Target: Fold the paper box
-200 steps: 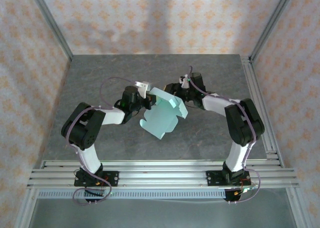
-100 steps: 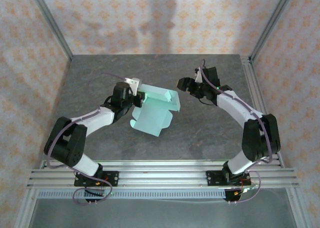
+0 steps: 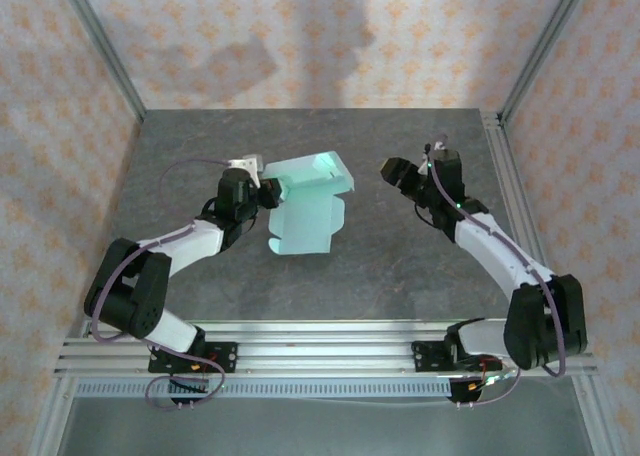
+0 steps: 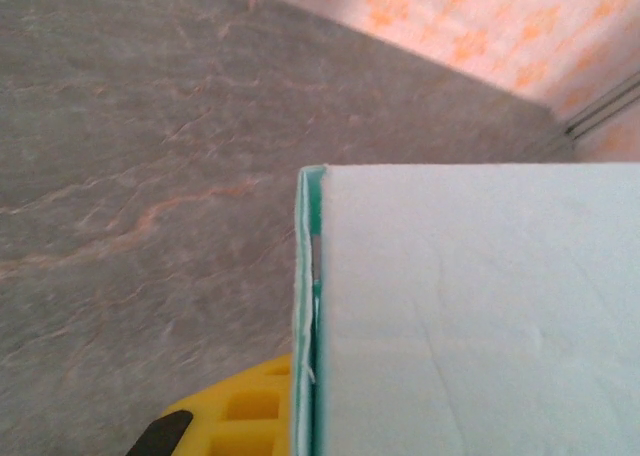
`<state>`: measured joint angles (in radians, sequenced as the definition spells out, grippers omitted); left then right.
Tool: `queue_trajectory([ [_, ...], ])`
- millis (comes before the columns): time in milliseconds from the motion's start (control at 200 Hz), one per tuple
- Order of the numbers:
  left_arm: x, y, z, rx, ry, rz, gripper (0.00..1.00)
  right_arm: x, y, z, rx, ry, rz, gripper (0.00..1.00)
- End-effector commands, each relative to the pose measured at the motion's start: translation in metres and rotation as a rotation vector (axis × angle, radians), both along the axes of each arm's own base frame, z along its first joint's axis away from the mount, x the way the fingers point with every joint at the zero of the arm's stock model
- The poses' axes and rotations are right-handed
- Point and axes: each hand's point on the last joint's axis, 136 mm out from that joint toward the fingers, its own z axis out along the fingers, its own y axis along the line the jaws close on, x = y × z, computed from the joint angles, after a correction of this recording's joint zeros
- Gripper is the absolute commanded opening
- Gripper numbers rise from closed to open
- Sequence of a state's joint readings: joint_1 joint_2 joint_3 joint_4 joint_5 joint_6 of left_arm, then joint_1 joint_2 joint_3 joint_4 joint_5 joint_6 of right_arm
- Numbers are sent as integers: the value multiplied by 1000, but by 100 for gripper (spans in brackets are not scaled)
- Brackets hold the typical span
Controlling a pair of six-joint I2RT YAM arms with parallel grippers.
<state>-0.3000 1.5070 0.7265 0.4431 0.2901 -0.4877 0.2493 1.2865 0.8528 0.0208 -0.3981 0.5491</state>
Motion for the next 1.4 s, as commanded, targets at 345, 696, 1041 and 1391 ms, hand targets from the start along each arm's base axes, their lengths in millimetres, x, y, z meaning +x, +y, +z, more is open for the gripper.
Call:
queue_trajectory([
  [345,33,-31,61,-418,-104,-34,0,-3,60,69,716,-124,160,64],
  [696,32,-31,59,-399,-100,-37,0,-7,102,81,680,-70,283,50],
  [1041,33,-32,58,-388,-100,-42,0,-5,132,74,667,-7,363,43],
  [1391,30,-28,61,-398,-98,-24,0,-1,111,69,628,-49,284,52],
])
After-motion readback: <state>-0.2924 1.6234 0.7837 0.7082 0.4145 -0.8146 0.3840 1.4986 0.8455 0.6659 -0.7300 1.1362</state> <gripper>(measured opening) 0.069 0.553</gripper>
